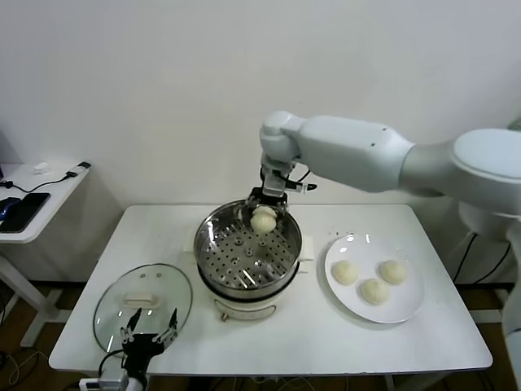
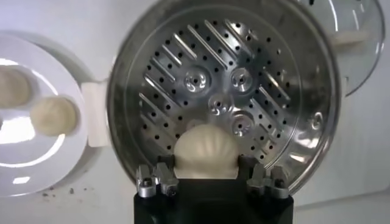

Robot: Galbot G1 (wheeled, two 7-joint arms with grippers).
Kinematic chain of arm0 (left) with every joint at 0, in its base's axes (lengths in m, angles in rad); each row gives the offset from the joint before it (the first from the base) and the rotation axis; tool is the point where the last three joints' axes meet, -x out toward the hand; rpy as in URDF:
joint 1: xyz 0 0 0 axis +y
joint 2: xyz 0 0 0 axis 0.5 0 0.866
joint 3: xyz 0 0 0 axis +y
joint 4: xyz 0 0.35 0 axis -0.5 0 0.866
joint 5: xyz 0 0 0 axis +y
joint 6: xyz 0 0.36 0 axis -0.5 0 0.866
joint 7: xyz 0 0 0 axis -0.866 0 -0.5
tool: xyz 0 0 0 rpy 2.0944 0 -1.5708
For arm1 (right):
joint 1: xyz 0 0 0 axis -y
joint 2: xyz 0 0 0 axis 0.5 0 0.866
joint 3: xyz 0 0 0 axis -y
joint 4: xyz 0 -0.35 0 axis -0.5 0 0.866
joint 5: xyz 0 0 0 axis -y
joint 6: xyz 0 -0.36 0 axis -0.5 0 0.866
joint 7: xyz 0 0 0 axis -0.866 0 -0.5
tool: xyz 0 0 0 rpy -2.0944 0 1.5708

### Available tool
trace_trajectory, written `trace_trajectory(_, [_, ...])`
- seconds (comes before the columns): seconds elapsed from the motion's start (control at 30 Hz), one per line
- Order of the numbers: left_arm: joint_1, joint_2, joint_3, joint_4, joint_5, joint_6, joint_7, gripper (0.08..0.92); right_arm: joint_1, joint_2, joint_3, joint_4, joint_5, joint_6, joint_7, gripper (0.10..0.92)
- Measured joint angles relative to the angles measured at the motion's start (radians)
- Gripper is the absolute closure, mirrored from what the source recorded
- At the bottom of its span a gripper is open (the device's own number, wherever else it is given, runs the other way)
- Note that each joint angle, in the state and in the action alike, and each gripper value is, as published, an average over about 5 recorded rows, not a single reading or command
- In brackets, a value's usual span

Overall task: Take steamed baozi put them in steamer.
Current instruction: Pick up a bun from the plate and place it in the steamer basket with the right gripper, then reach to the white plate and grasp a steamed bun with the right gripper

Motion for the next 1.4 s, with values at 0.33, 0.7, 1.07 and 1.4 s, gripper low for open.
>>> trace_trajectory(0.33, [-0.011, 0.002, -0.013, 0.005, -0.009, -0.001, 0.0, 0.177, -0.097, 0.066, 0.053, -0.137, -0.087, 0.05, 0.056, 0.338])
trace_trajectory(0.7, [-0.015, -0.003, -0.011, 0.003, -0.01, 0.001, -0.004, 0.177, -0.122, 0.083, 0.061, -0.19, -0.103, 0.071, 0.116, 0.21])
trace_trajectory(1.07, [-0.009, -0.001, -0.001, -0.014, -0.005, 0.009, -0.002, 0.177, 0.02, -0.002, -0.031, -0.084, 0.12, 0.042, 0.059, 0.202])
trace_trajectory(1.4, [-0.014, 0.006, -0.007, -0.016, -0.008, 0.007, -0.001, 0.177, 0.261, -0.235, -0.286, 0.107, 0.463, -0.253, 0.012, 0.202])
